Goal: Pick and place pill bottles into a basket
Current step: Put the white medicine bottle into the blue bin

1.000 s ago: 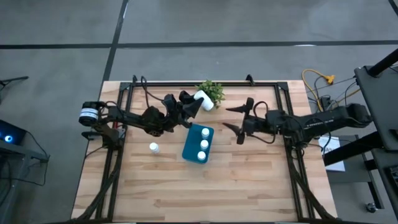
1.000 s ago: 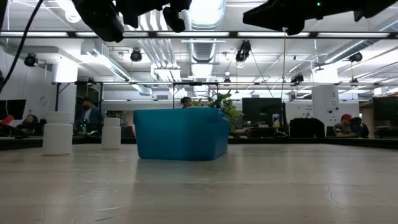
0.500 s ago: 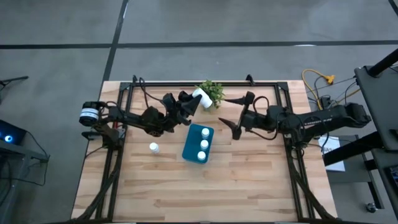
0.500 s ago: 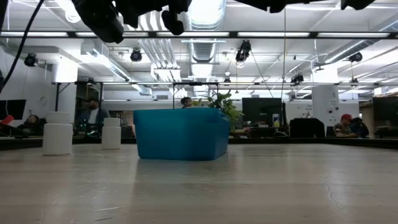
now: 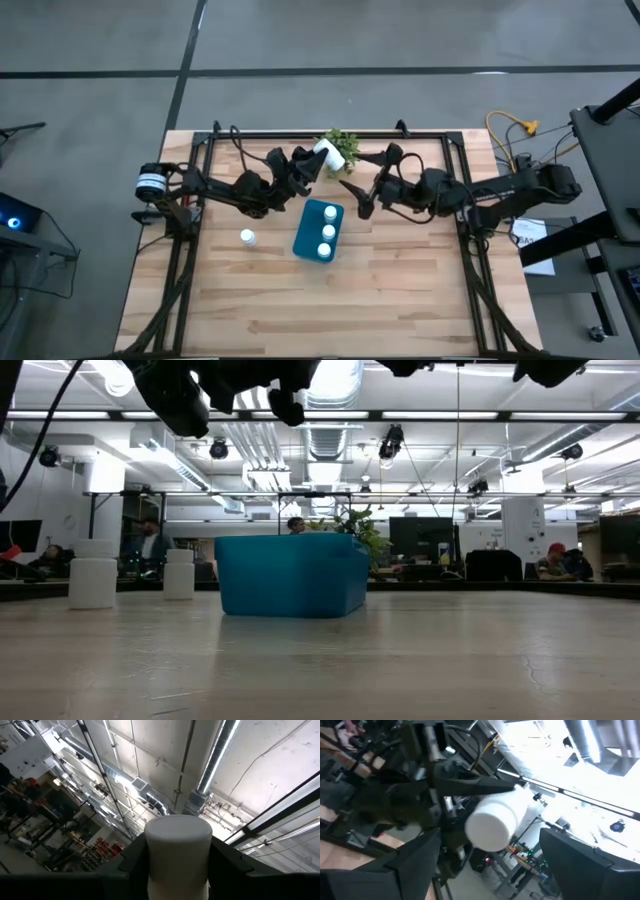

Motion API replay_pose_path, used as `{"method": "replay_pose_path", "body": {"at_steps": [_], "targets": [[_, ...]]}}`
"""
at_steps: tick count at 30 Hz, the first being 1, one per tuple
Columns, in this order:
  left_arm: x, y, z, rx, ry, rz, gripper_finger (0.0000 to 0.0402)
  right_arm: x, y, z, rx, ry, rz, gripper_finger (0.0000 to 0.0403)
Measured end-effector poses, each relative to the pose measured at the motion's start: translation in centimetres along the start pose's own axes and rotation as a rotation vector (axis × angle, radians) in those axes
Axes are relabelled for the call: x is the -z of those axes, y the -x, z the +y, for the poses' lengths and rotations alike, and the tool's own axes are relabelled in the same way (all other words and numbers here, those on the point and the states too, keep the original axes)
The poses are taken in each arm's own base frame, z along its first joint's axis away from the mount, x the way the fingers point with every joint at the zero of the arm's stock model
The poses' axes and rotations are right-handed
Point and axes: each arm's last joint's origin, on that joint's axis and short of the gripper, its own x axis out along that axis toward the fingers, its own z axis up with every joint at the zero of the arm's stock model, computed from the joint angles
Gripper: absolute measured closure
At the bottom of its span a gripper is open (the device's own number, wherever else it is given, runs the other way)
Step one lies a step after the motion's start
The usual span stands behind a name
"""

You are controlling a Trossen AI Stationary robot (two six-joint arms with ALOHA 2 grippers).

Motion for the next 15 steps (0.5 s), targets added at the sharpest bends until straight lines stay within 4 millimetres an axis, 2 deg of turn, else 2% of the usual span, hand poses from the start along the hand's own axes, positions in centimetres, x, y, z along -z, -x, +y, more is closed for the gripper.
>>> {"method": "replay_pose_path", "body": {"at_steps": [15], "targets": [[-0.1,-0.2,-0.2,0.015,0.015,-0.002,0.0264,-0.3,-2.0,0.1,0.001,0.022,-0.023,0.0074]]}}
